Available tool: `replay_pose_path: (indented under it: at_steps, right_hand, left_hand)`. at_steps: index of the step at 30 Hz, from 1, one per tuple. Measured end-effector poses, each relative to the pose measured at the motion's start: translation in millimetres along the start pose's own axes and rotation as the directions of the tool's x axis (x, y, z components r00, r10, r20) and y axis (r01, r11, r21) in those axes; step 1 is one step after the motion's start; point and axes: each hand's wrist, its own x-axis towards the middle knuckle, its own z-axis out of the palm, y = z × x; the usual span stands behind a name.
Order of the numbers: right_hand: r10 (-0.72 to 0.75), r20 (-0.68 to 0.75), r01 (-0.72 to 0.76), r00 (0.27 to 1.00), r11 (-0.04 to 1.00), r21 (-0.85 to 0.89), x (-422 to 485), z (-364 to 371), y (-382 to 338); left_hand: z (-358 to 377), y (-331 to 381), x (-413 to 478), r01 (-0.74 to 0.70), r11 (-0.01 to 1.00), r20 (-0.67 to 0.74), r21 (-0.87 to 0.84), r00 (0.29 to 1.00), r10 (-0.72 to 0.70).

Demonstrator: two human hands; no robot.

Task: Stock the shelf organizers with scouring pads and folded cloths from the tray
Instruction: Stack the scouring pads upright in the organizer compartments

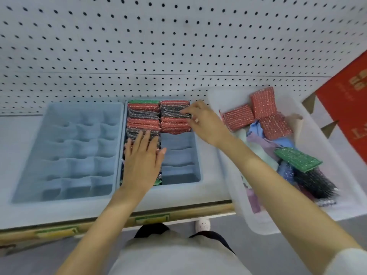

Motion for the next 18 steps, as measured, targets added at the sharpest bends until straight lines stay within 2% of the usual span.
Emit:
replay_pose_path:
  at_steps: [2,3,5,7,9,10,12,14,16,18]
  right_hand:
    - [0.077,-0.174,-0.052,0.982,0.989,0.14,-19,-29,2]
    - [0.135,-0.215,-0.097,0.967,0.979,0.178,-31,-44,8]
    - [0.257,-0.225,-0.21,0.94,0.954,0.213,-61,-72,30]
    - [0.387,-0.179,-0.337,0.905,0.906,0.257,-95,-97,59]
    - [0.524,-0.032,-0.503,0.851,0.832,0.236,-130,-120,94]
    - [0.569,0.056,-0.571,0.82,0.809,0.143,-146,-130,112]
    - [0.609,0.225,-0.604,0.76,0.791,-0.1,-172,-142,146]
    - [0.651,0.285,-0.596,0.703,0.759,-0.262,-184,-145,172]
    - [0.669,0.293,-0.63,0.683,0.743,-0.228,-188,-145,185]
    - [0.645,0.364,-0.629,0.672,0.757,-0.177,-187,-141,190]
  left_hand:
    - [-14,30,5,-0.032,0.987,-0.084,-0.158,0.996,0.019]
    - [-20,50,8,-0.048,0.961,-0.075,-0.273,0.997,0.028]
    - [-25,96,14,-0.053,0.864,0.005,-0.501,0.998,0.064]
    - [-19,141,14,-0.059,0.786,0.055,-0.616,0.992,0.117]
    - [-11,179,9,-0.152,0.794,0.006,-0.589,0.981,0.192]
    - [-4,194,5,-0.217,0.821,-0.047,-0.528,0.973,0.227]
    - [7,218,-2,-0.275,0.875,-0.105,-0.398,0.961,0.255]
    - [18,229,-5,-0.243,0.916,-0.104,-0.319,0.97,0.221]
    - [29,230,-6,-0.173,0.947,-0.034,-0.271,0.985,0.17]
    - [41,224,-7,-0.162,0.975,0.02,-0.155,0.986,0.167]
